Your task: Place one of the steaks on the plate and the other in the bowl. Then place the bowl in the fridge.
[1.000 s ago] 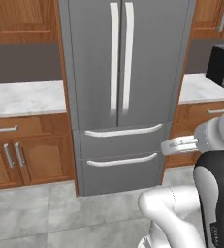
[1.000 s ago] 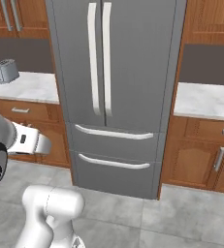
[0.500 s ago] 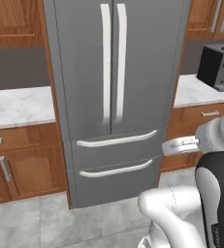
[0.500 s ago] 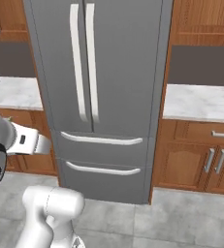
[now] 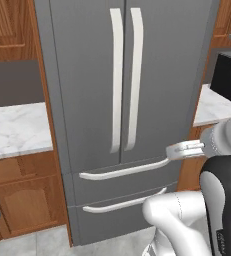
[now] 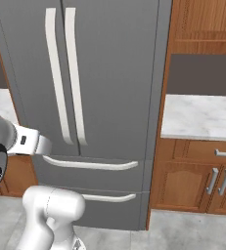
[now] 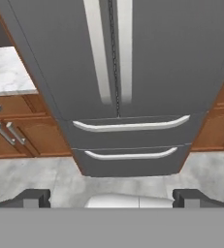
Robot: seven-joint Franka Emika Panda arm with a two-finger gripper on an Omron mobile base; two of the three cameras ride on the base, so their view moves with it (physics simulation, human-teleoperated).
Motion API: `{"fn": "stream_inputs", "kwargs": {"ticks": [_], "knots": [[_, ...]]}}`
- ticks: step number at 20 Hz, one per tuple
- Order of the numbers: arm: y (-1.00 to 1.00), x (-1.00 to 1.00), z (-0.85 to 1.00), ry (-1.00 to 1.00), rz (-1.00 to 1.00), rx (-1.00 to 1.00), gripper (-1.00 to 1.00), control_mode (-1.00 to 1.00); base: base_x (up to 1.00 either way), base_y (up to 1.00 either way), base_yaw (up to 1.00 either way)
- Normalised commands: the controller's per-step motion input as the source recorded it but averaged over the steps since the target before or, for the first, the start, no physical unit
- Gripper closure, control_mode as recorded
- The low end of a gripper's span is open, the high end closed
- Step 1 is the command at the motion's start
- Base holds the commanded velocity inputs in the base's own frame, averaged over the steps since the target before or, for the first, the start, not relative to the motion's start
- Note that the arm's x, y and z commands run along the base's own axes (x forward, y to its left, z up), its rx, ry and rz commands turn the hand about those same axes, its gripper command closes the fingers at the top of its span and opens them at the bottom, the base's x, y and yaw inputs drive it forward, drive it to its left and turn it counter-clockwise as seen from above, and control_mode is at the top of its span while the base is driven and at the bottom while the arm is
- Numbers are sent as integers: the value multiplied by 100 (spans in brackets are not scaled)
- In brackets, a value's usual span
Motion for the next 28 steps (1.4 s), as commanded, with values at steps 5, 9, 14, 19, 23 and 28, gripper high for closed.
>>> {"fn": "stream_inputs", "kwargs": {"ticks": [5,9,14,19,23,28], "knots": [[0,9,0,0,0,0,-100,-100,18,0,-2],[-8,3,0,-3,0,0,-100,-100,0,0,0],[-3,5,9,-16,0,0,-100,-100,0,0,0],[0,58,18,-17,0,0,-100,-100,0,0,0],[0,90,6,-4,0,0,-100,-100,0,0,0],[0,100,1,0,0,0,-100,-100,0,0,0]]}}
